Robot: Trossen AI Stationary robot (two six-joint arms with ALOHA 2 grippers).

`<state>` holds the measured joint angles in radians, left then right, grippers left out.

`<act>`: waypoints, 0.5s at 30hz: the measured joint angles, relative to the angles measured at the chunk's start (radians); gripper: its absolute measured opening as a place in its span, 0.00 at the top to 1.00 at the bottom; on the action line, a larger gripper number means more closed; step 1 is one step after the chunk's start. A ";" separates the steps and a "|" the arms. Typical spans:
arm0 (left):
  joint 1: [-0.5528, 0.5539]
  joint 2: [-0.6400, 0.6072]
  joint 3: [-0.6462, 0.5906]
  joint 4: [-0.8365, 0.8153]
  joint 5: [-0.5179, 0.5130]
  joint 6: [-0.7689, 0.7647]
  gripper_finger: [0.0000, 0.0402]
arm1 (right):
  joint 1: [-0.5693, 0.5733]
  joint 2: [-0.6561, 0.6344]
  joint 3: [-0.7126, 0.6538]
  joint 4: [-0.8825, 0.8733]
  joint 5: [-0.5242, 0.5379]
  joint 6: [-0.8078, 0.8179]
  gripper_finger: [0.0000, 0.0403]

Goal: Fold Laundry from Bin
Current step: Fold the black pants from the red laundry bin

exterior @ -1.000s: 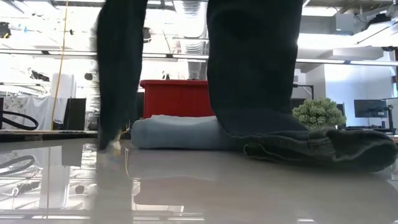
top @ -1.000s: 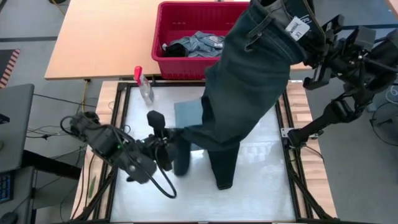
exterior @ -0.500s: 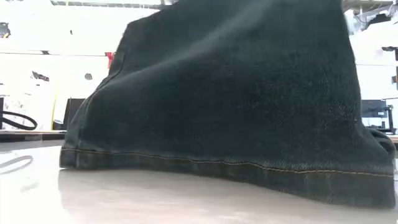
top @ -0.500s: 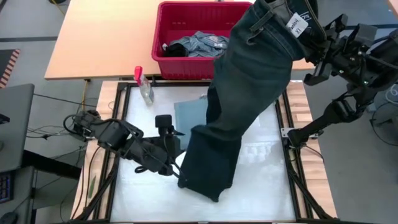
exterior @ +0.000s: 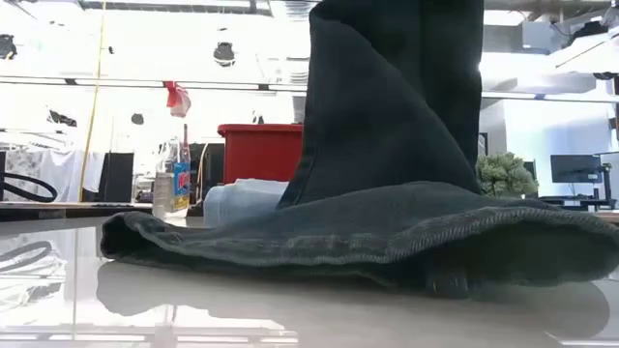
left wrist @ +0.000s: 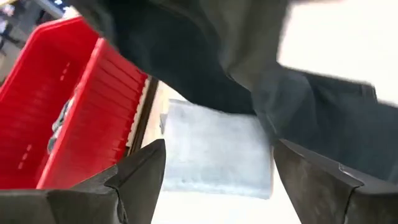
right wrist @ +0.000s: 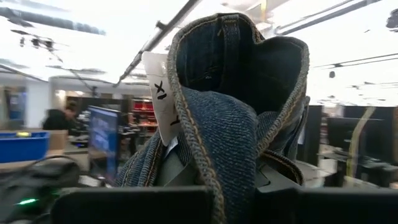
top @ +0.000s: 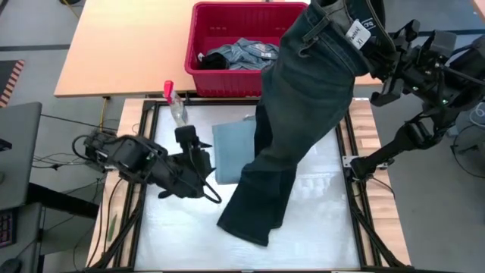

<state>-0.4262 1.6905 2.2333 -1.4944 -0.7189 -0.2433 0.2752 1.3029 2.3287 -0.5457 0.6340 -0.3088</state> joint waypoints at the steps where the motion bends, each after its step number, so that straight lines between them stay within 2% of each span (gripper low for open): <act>1: 0.012 -0.005 -0.006 0.021 0.000 -0.010 0.29 | 0.006 0.000 0.000 0.000 -0.015 0.008 0.90; 4: 0.041 -0.045 -0.126 0.159 0.058 -0.008 0.29 | 0.034 0.000 0.000 0.000 -0.033 0.021 0.90; 10: 0.105 -0.170 -0.643 0.665 0.471 0.048 0.29 | 0.116 0.000 0.000 -0.005 -0.035 0.021 0.90; 12: 0.131 -0.208 -0.750 0.837 0.534 0.017 0.29 | 0.141 0.000 0.000 -0.026 -0.034 0.022 0.90; 15: 0.169 -0.257 -0.831 1.096 0.551 -0.005 0.29 | 0.167 0.000 0.000 -0.060 -0.034 0.024 0.90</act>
<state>-0.2568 1.4332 1.4022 -0.3983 -0.1679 -0.2486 0.4426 1.3030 2.3291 -0.6053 0.6002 -0.2852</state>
